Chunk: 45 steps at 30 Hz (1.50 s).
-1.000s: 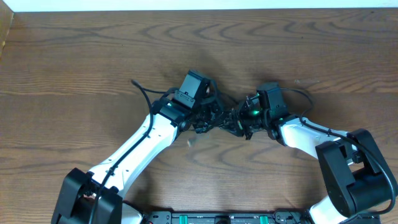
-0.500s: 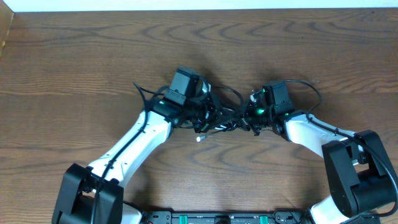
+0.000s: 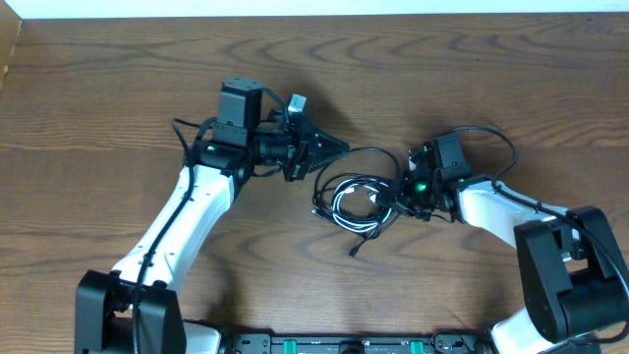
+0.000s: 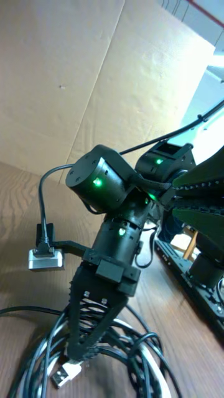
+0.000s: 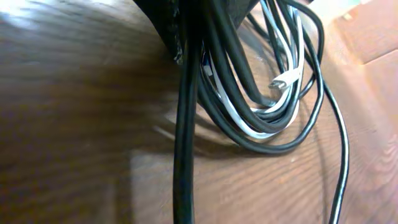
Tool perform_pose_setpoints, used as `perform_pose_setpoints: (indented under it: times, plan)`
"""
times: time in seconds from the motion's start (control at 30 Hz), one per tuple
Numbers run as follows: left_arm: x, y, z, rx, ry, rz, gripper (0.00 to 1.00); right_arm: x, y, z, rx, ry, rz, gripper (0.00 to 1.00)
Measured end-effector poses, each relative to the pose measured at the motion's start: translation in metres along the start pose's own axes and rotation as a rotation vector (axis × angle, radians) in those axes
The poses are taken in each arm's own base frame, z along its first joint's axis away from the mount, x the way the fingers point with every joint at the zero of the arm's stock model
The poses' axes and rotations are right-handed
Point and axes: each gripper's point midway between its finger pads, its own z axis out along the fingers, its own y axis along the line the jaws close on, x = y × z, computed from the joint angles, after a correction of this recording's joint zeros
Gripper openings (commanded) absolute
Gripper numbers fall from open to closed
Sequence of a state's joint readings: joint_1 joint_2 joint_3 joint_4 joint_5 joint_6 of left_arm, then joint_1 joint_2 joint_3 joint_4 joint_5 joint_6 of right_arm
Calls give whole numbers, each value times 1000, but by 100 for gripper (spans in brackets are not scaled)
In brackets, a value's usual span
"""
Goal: Untangle cables
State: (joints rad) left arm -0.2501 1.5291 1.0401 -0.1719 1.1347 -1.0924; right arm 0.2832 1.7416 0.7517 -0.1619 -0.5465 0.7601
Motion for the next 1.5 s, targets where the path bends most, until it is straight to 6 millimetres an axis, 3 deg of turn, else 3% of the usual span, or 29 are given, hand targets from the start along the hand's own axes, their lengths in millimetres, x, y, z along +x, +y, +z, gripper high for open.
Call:
perform_pose_setpoints:
  times: [0.17,0.27,0.4,0.5,0.57,0.73,0.87,0.93,0.97,1.1,1.3,1.5]
  plan:
    - [5,-3,0,7,17,35,7,-5,0,-1,5,-24,-27,2]
    - [18,4,9,-25,56,67,7,-7,2,-1,-2,-31,-45,3]
    - [45,42,28,-203,87,29,8,-7,2,0,-3,-32,-53,2]
    - [63,79,37,-409,65,20,17,-7,2,0,-3,-31,-54,3]
    - [68,95,40,-505,33,32,31,-7,2,0,-3,-32,-56,3]
    - [69,112,48,-637,-70,71,33,-6,2,0,-5,-29,-56,9]
    - [62,117,50,-677,-145,67,34,-4,3,0,-15,-15,-62,27]
    - [60,122,52,-698,-158,61,34,-3,7,0,-33,-10,-74,56]
    - [59,125,53,-711,-161,59,34,-3,11,0,-53,-4,-81,65]
    - [58,133,54,-742,-148,88,34,0,30,-3,-151,26,-141,85]
    - [52,150,28,-828,-131,87,35,11,30,-14,-155,96,-100,99]
    - [39,157,7,-862,-130,94,38,21,28,-40,-62,124,-49,99]
